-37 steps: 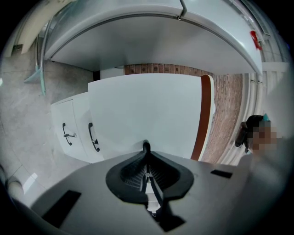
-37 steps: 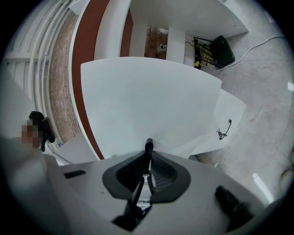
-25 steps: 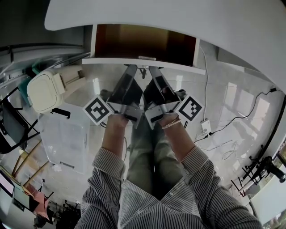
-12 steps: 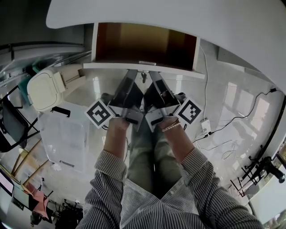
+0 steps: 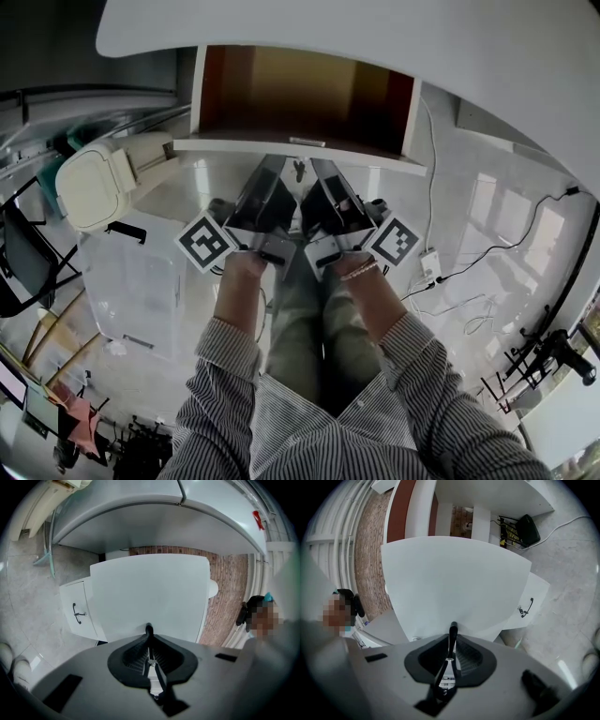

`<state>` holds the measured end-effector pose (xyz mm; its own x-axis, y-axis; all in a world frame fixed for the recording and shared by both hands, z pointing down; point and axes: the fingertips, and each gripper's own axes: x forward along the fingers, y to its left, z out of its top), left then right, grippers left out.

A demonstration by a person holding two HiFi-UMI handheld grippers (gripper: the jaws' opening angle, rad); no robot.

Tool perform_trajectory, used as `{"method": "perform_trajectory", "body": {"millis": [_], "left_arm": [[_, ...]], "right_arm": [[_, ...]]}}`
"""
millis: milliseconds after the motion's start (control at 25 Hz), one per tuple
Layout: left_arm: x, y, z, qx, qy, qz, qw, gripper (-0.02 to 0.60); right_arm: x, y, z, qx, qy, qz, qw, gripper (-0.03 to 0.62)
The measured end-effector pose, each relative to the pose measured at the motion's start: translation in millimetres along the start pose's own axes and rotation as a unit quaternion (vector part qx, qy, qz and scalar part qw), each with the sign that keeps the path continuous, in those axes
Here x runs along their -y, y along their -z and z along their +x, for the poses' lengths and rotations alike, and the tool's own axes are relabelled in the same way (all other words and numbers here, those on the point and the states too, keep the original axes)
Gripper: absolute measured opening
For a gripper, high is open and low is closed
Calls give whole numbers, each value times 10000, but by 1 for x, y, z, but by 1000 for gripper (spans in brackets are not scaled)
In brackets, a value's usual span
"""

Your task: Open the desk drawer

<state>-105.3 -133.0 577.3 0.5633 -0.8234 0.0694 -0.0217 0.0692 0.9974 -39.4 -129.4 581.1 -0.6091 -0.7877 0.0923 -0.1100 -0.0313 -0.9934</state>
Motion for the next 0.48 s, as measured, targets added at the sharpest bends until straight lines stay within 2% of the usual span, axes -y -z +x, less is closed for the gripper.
{"method": "perform_trajectory", "body": {"millis": [160,480], "left_arm": [[-5,1,-1,115,17,-161,9998,37],[-20,1,-8,358,-227,-122,9990,37]], "right_arm": [[4,1,-1,-66,86,-64,9999,43],[20,10,-5,-58,359,143,9992,65]]}}
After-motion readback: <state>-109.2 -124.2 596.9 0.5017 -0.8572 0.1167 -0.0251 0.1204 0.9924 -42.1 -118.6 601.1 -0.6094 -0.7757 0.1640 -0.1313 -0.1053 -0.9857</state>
